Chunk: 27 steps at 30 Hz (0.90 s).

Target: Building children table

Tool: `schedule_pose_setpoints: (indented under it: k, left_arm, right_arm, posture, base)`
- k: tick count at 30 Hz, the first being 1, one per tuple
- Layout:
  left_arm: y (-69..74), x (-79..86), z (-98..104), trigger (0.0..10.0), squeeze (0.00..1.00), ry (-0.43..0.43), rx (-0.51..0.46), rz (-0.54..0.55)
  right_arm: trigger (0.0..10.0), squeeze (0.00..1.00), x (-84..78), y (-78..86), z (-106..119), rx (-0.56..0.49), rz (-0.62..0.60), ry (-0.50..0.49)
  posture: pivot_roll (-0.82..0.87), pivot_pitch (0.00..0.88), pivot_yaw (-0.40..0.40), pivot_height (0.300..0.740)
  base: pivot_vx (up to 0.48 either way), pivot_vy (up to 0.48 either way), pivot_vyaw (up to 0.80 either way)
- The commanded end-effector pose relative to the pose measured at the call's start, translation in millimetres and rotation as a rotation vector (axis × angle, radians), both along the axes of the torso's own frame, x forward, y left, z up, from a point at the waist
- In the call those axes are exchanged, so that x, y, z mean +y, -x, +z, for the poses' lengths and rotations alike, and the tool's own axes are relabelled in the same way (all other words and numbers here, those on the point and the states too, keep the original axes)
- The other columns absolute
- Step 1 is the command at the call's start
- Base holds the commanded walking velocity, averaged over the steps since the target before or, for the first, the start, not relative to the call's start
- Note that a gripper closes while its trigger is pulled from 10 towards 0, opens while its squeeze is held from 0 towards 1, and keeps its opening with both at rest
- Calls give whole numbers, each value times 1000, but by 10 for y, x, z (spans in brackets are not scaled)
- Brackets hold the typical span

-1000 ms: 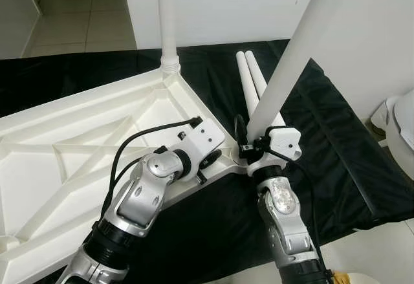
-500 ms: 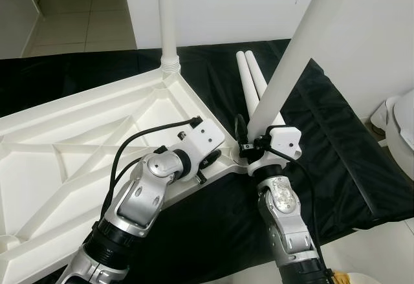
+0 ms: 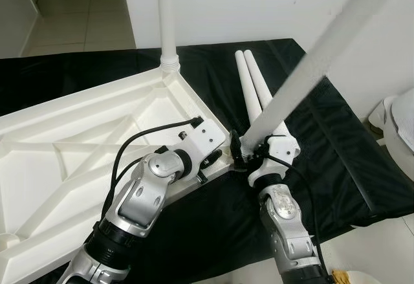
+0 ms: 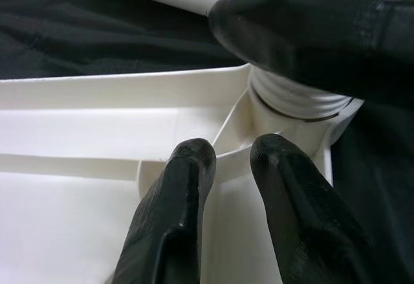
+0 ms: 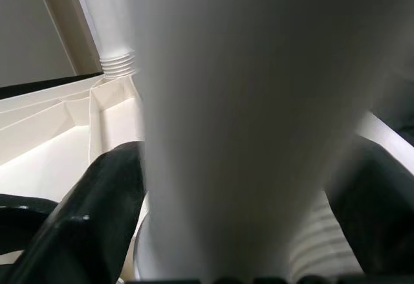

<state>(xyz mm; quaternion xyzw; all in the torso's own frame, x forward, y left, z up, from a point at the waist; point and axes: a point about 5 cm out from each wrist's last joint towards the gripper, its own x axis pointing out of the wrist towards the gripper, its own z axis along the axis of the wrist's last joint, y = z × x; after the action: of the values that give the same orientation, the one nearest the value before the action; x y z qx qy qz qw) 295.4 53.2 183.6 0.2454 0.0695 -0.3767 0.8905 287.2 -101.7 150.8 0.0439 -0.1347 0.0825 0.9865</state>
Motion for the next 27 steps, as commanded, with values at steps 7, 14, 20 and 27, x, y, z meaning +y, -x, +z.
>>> schedule_pose_setpoints:
  k: [7,14,20,27]
  left_arm:
    - [-26,-2,19,10000,0,-4,-30,43]
    - [-23,-6,17,10000,0,-4,-29,42]
    - [-24,-13,18,10000,0,-3,-30,43]
    - [-52,14,55,10000,0,4,-46,59]
  right_arm:
    - [10000,0,-29,-8,39,-18,2,8]
    - [0,0,-88,-30,162,-90,35,5]
    - [0,0,-138,-68,183,-94,33,-3]
    - [0,0,-107,-96,227,-104,59,-26]
  posture:
    - [18,120,-24,740]
    - [15,119,-23,740]
    - [18,122,-27,740]
    - [18,119,-25,740]
  base:
    - [0,0,0]
    - [0,0,0]
    - [0,0,0]
    - [0,0,0]
